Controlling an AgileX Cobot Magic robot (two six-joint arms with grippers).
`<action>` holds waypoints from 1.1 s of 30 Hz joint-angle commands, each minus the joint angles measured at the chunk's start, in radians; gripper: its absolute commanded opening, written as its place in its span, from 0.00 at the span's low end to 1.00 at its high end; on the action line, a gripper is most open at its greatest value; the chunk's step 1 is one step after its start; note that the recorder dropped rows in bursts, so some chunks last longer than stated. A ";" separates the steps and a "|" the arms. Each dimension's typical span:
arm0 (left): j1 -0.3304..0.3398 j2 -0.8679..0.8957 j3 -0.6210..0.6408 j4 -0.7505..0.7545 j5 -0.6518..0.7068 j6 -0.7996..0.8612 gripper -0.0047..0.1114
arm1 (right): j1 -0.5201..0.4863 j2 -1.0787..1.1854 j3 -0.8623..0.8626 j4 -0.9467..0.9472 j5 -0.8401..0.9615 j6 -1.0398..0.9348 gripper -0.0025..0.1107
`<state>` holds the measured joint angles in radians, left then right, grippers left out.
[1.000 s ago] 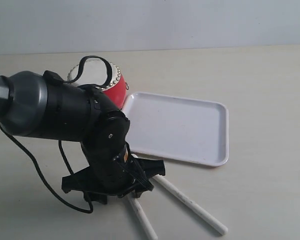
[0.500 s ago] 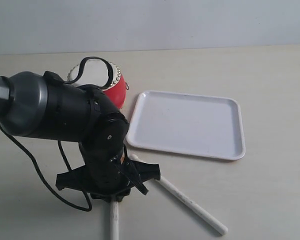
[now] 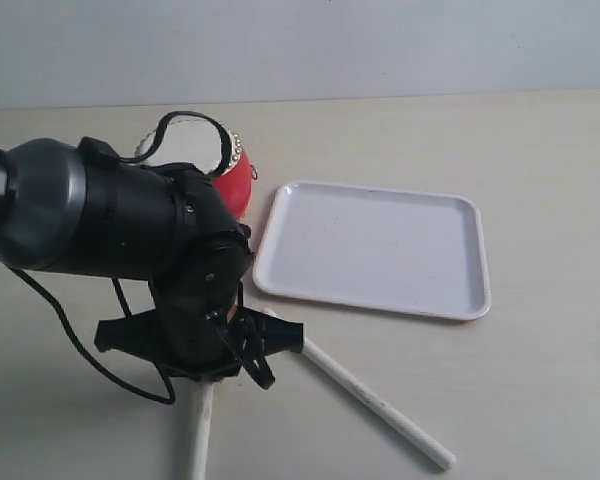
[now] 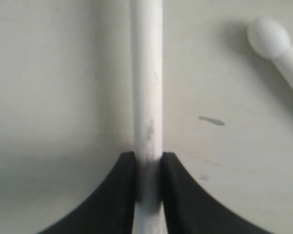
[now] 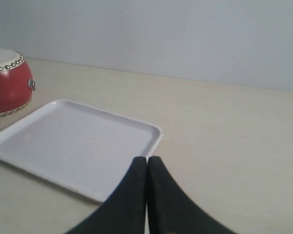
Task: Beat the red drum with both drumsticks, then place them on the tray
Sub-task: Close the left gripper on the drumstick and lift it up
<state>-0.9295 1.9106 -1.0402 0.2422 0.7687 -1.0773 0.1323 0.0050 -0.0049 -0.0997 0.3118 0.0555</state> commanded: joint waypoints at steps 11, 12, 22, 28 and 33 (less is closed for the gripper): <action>-0.001 -0.273 0.002 0.395 0.223 -0.096 0.04 | -0.004 -0.005 0.005 -0.003 -0.003 -0.002 0.02; -0.003 -0.294 0.002 0.412 0.225 -0.096 0.04 | -0.004 -0.005 0.005 -0.003 -0.003 -0.002 0.02; -0.133 -0.511 0.002 0.580 0.242 -0.111 0.04 | -0.004 -0.005 0.005 -0.003 -0.003 -0.002 0.02; -0.212 -0.625 0.024 0.645 0.243 -0.101 0.04 | -0.004 -0.005 0.005 -0.003 -0.003 -0.002 0.02; -0.237 -0.711 0.079 0.685 0.243 -0.107 0.04 | -0.004 -0.005 0.005 -0.003 -0.003 -0.002 0.02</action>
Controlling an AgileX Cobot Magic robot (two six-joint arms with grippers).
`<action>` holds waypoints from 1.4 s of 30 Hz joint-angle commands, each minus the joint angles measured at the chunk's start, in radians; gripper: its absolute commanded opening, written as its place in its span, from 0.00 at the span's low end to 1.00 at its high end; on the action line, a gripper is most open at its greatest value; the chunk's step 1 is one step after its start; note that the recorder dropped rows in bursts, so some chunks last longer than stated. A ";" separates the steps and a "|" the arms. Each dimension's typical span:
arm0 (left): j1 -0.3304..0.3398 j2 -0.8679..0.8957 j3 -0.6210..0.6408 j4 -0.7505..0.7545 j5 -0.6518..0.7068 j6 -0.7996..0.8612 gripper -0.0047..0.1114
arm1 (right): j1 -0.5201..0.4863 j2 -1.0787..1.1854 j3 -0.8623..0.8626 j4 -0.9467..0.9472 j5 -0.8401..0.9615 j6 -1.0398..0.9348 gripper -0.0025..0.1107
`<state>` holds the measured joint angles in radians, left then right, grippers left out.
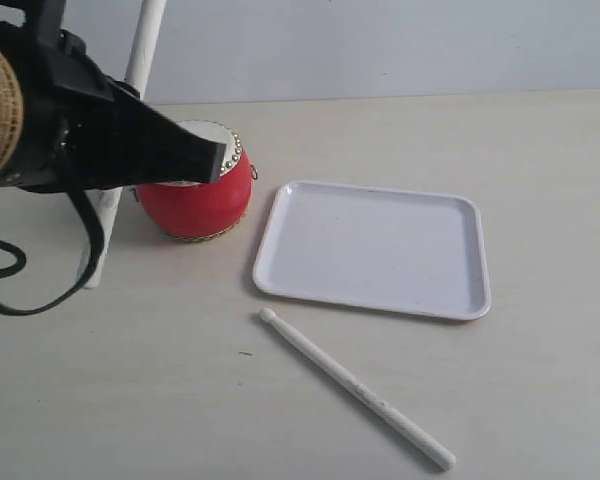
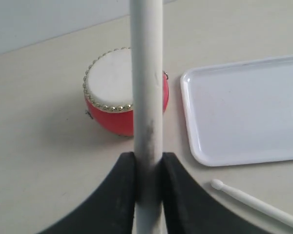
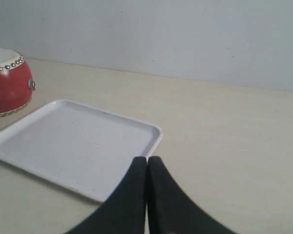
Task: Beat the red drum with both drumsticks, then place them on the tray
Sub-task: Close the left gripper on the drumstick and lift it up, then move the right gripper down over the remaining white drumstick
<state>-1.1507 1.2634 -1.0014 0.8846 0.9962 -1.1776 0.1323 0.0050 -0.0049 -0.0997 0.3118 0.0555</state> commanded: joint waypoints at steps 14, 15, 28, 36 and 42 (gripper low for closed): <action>-0.016 -0.344 0.236 0.102 -0.074 -0.048 0.04 | -0.004 -0.005 0.005 -0.003 -0.003 -0.002 0.02; -0.016 -0.364 0.248 0.104 -0.092 -0.048 0.04 | -0.004 -0.005 0.005 -0.003 -0.003 -0.002 0.02; -0.016 -0.496 0.282 0.104 -0.102 -0.032 0.04 | -0.004 -0.005 0.005 -0.003 -0.338 0.003 0.02; -0.016 -0.496 0.369 0.148 -0.079 -0.115 0.04 | -0.004 -0.005 0.005 -0.164 -0.611 0.409 0.02; -0.016 -0.496 0.408 0.169 -0.077 -0.138 0.04 | -0.004 0.042 -0.055 -0.806 -0.690 1.057 0.02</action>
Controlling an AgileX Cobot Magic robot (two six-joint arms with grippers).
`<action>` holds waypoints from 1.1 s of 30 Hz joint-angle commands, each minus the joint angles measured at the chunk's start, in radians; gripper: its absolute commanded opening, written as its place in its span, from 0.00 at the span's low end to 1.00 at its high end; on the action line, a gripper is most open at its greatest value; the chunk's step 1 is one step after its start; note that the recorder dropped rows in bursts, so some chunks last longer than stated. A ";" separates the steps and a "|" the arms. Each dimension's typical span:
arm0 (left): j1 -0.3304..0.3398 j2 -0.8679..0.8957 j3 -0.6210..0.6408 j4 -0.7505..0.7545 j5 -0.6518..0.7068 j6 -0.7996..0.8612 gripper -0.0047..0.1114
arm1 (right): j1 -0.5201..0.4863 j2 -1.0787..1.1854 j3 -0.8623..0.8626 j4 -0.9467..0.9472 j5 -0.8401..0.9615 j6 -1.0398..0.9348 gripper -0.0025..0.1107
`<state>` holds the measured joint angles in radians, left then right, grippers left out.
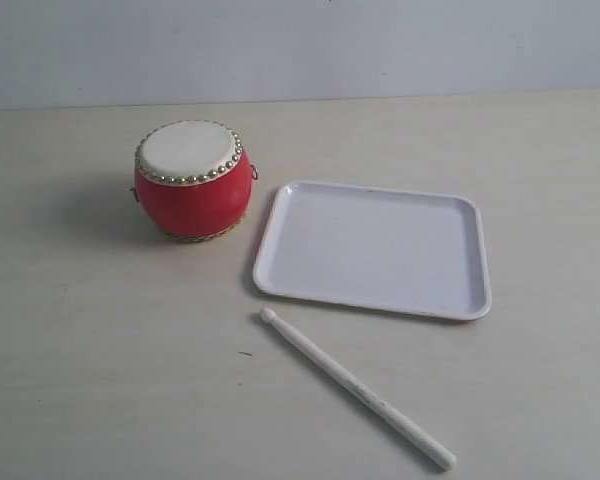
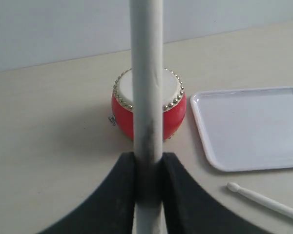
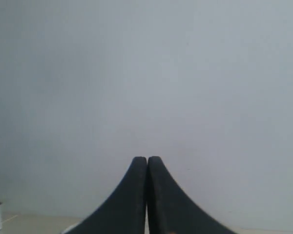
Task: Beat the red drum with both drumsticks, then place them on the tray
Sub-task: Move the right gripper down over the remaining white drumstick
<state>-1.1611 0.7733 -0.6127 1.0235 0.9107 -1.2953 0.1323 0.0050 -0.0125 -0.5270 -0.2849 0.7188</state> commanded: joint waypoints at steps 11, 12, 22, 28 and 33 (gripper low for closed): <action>-0.006 -0.006 0.042 0.031 0.011 -0.077 0.04 | -0.004 0.587 -0.425 -1.217 -0.336 1.239 0.02; -0.006 -0.006 0.042 0.029 0.011 -0.076 0.04 | -0.004 0.634 -0.445 -1.217 -0.365 1.237 0.02; -0.006 -0.006 0.079 0.010 0.043 -0.067 0.04 | -0.004 1.164 -0.514 -1.217 -0.500 1.158 0.02; -0.006 -0.006 0.109 -0.037 0.045 -0.080 0.04 | -0.004 1.396 -0.514 -1.217 -0.414 1.069 0.02; -0.006 -0.006 0.112 -0.089 0.052 -0.093 0.04 | -0.004 1.520 -0.514 -1.217 -0.397 1.024 0.02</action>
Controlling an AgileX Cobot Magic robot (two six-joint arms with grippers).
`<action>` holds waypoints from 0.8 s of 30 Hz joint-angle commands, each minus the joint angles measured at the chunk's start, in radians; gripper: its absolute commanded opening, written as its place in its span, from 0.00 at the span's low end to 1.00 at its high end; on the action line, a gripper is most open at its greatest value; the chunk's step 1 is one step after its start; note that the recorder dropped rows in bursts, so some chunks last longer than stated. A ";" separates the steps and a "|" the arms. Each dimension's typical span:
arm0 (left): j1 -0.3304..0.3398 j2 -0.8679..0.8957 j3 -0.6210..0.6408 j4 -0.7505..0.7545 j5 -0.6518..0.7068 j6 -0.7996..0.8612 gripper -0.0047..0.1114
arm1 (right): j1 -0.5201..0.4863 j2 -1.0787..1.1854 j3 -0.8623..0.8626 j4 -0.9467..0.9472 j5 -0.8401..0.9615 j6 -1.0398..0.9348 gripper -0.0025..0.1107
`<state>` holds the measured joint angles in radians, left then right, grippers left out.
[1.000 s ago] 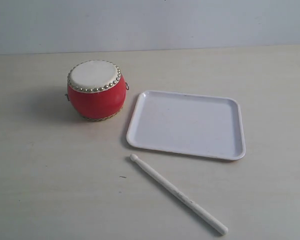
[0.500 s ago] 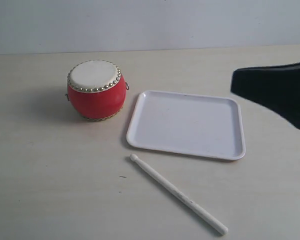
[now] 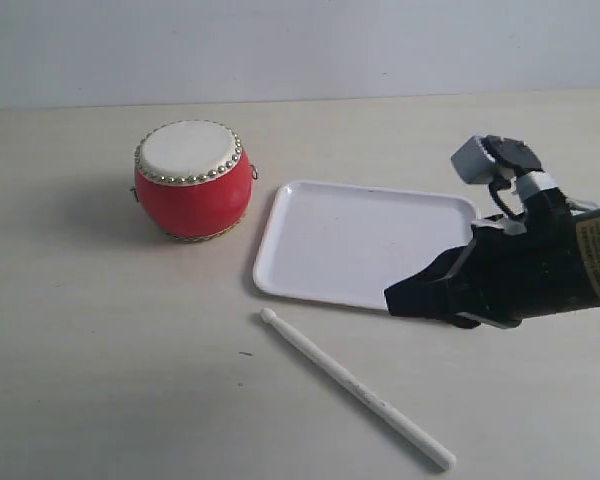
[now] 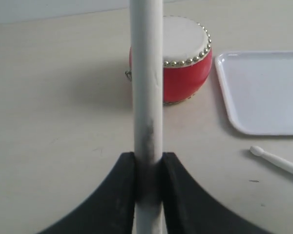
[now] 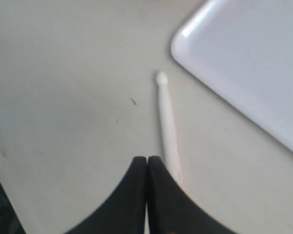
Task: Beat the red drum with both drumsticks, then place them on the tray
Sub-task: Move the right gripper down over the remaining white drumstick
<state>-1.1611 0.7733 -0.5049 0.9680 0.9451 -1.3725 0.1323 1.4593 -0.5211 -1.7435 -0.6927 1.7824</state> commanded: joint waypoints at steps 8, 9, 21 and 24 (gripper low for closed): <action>-0.006 -0.004 0.004 -0.128 0.070 -0.018 0.04 | -0.004 0.124 0.015 -0.001 0.000 -0.116 0.09; -0.006 -0.004 0.004 -0.130 0.068 -0.018 0.04 | -0.004 0.128 0.016 -0.001 -0.010 -0.120 0.13; -0.006 0.036 0.035 -0.168 0.034 -0.018 0.04 | 0.124 0.162 0.016 -0.001 0.093 -0.150 0.35; -0.006 0.043 0.044 -0.168 0.010 -0.022 0.04 | 0.229 0.162 0.014 -0.001 0.211 -0.155 0.34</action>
<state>-1.1611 0.8069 -0.4712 0.7946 0.9778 -1.3858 0.2919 1.6194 -0.5072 -1.7458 -0.5725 1.6467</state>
